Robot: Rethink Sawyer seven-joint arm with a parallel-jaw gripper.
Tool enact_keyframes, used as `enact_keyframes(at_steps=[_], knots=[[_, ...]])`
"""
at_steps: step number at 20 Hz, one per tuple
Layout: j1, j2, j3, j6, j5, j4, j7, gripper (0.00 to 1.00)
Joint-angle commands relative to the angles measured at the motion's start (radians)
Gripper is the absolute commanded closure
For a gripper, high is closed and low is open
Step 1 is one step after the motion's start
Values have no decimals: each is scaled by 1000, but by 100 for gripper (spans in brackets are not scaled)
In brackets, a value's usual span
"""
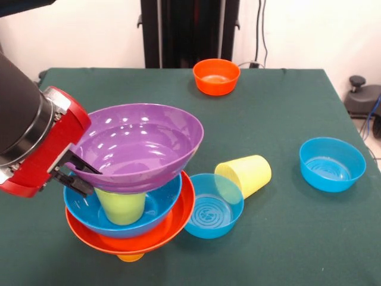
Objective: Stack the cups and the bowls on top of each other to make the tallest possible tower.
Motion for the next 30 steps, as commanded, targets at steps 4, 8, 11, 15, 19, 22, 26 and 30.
enact_keyframes(at_steps=[4,8,11,15,19,22,26,30], knots=[[-10,-40,49,140,-185,-96,-299,100],[-16,-27,35,138,-187,-81,-296,100],[-22,-19,17,129,-169,-67,-287,100],[-25,-16,-6,135,-175,-56,-281,100],[-30,-8,-24,115,-156,-44,-279,100],[-30,-4,-31,117,-155,-40,-278,100],[-27,4,-32,144,-155,-41,-262,100],[-27,7,-37,165,-145,-36,-264,100]])
